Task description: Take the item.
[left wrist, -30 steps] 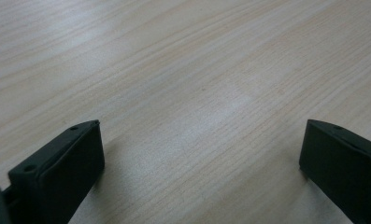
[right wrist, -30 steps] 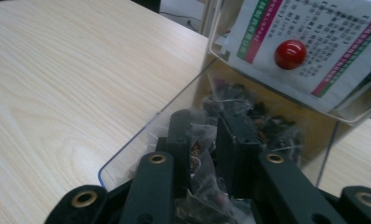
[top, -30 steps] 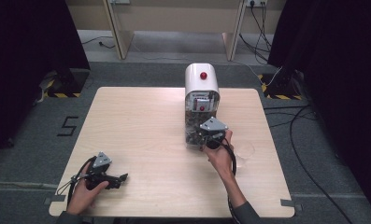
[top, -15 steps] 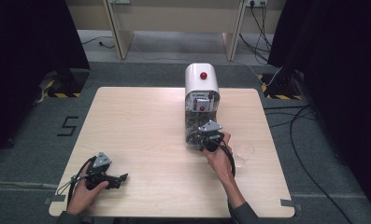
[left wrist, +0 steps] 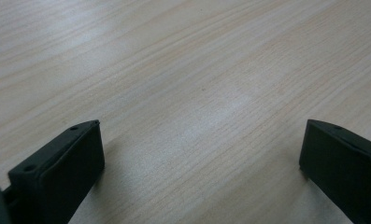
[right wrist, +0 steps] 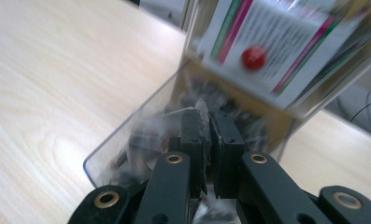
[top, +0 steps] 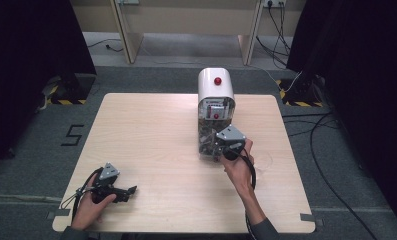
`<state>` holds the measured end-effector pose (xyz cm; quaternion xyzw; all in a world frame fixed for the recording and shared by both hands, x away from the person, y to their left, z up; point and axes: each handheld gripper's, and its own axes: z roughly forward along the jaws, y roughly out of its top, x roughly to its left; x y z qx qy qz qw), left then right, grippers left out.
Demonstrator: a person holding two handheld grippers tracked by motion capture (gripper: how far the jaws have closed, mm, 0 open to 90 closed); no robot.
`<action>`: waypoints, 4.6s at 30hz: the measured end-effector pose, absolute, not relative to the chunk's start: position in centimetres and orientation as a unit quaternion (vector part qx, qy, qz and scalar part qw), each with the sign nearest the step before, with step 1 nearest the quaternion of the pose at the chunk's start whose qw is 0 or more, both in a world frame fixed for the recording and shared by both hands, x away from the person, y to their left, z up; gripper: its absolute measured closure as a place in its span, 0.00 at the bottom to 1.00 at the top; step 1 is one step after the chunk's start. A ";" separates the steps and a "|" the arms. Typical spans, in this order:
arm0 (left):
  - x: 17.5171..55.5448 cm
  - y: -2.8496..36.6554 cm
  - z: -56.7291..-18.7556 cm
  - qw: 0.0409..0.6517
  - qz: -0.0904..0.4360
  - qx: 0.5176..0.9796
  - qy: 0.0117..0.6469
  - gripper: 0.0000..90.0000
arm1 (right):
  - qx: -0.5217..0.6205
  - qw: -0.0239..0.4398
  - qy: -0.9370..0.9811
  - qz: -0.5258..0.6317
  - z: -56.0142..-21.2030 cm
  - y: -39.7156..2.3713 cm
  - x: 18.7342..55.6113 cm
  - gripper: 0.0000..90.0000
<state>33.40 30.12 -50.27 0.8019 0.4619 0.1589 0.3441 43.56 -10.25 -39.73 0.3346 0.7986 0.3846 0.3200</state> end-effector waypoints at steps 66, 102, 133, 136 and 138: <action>33.4 30.1 -50.3 0.343 0.159 0.802 0.461 0.00 | 0.377 0.257 0.706 0.542 -33.9 -23.6 38.7 0.95; 33.4 30.1 -50.3 0.344 0.159 0.802 0.462 0.00 | 0.397 0.223 0.743 0.489 -35.6 -27.4 38.0 0.95; 33.4 30.1 -50.3 0.344 0.159 0.802 0.462 0.00 | 0.397 0.175 0.793 0.429 -38.3 -26.7 39.4 0.95; 33.4 30.1 -50.3 0.344 0.159 0.802 0.462 0.00 | 0.396 0.172 0.796 0.423 -38.7 -26.6 39.6 0.95; 33.4 30.1 -50.3 0.344 0.159 0.802 0.462 0.00 | 0.398 0.171 0.798 0.419 -38.8 -26.6 39.6 0.95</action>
